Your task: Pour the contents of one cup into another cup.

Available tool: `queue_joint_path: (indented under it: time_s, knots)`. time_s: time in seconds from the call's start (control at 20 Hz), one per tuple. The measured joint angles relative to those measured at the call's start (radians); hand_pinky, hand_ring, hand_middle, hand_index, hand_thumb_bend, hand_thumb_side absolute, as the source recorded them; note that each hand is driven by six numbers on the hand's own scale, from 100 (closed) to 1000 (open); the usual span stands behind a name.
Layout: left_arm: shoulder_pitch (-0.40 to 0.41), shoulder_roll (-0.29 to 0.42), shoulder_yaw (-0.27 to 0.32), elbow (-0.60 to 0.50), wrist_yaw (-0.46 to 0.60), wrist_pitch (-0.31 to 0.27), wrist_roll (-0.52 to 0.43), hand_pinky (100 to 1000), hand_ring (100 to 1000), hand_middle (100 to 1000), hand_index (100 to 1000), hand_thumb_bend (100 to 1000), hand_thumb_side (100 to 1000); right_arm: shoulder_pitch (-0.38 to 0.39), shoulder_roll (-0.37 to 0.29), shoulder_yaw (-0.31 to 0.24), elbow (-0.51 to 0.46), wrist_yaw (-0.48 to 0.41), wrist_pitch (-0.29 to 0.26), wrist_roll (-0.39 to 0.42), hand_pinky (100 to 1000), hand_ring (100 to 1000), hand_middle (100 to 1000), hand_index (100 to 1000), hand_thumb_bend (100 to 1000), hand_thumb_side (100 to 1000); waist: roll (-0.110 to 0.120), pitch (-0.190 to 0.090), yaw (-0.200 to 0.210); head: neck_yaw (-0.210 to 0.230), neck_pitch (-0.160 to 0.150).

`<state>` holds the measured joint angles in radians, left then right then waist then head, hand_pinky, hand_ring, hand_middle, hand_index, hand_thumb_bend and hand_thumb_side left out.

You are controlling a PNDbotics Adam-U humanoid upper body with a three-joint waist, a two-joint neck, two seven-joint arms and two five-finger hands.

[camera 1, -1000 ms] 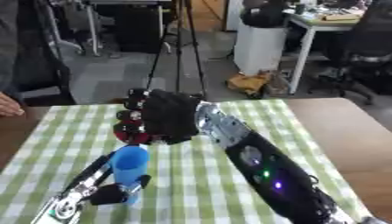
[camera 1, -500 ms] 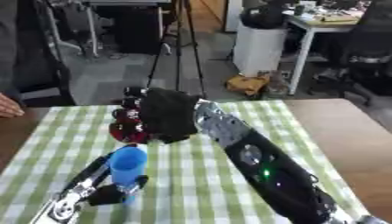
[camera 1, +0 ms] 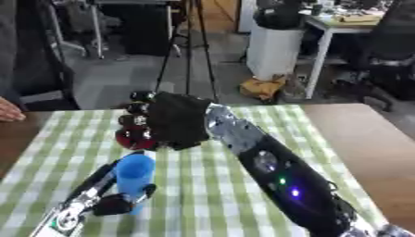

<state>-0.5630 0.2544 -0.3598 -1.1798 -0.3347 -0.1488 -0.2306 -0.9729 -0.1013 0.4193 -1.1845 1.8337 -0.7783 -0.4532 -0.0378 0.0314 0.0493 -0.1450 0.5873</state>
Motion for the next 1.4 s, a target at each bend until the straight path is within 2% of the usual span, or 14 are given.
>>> queue_joint_path:
  time_s: [0.9,1.4]
  knots:
    - [0.002,0.0,0.0,0.0,-0.001,0.0,0.0,460,534,608,741,209,527,-0.006,-0.008,0.012,0.042,0.106,0.05,-0.05,667,551,564,709,190,117,-0.006,-0.004,0.0,-0.006,0.0]
    - [0.002,0.0,0.0,0.0,-0.001,-0.001,-0.001,460,534,609,741,208,529,-0.009,-0.008,0.012,0.063,0.154,0.067,-0.067,705,583,604,730,245,133,-0.006,-0.006,0.002,-0.007,0.0]
